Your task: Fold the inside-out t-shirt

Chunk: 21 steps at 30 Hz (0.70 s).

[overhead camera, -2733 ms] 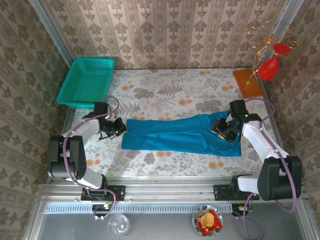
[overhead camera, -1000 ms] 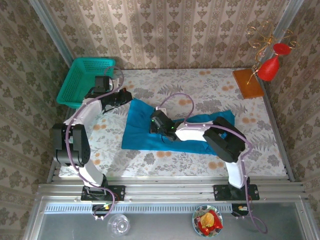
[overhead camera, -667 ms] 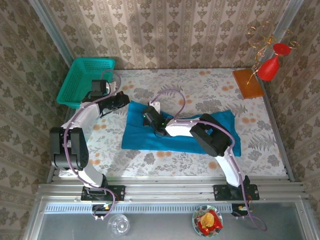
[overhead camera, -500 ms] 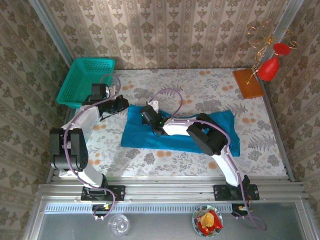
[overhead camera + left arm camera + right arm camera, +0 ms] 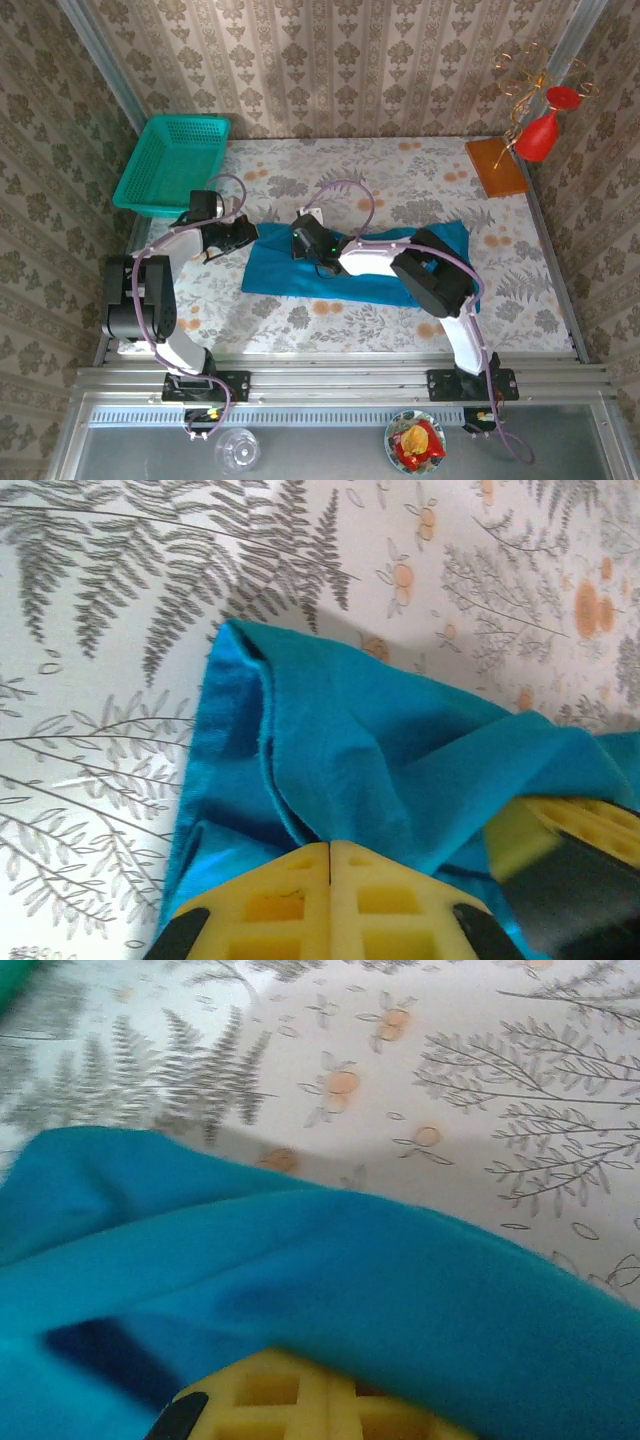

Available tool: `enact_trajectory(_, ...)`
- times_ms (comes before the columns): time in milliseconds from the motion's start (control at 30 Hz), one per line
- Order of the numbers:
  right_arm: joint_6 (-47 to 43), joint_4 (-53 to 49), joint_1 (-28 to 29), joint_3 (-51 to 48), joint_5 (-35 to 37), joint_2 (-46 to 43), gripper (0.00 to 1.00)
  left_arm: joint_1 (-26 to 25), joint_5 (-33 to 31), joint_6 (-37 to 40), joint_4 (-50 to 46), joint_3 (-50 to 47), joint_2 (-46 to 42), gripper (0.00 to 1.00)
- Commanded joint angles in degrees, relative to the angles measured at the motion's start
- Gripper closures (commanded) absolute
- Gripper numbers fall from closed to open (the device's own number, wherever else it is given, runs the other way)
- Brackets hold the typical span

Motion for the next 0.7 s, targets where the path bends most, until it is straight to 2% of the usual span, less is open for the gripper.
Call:
enact_trajectory(0, -0.36, -0.99, 1.14, -3.87, -6.24, -6.95, 0.96, 0.71, -5.33, 1.48, -0.35, -0.52, 0.76, 1.0)
enact_trajectory(167, 3.23, -7.08, 0.27, -10.52, -3.22, -15.07, 0.95, 1.75, -8.46, 2.47, -4.16, 0.32, 0.9, 1.0)
enact_trajectory(300, 6.37, -14.02, -2.71, -13.82, -1.74, -19.98, 0.95, 2.2, -10.15, 2.93, -6.07, 0.61, 0.39, 1.0)
enact_trajectory(533, 7.6, -22.46, -9.59, -16.02, -5.88, -23.1, 0.92, 2.25, -5.68, 2.38, -7.17, 0.53, 0.8, 1.0)
enact_trajectory(667, 7.99, -26.43, -13.51, -17.48, -7.73, -24.53, 0.9, 2.25, -5.26, 1.79, -7.36, -0.55, -0.56, 0.99)
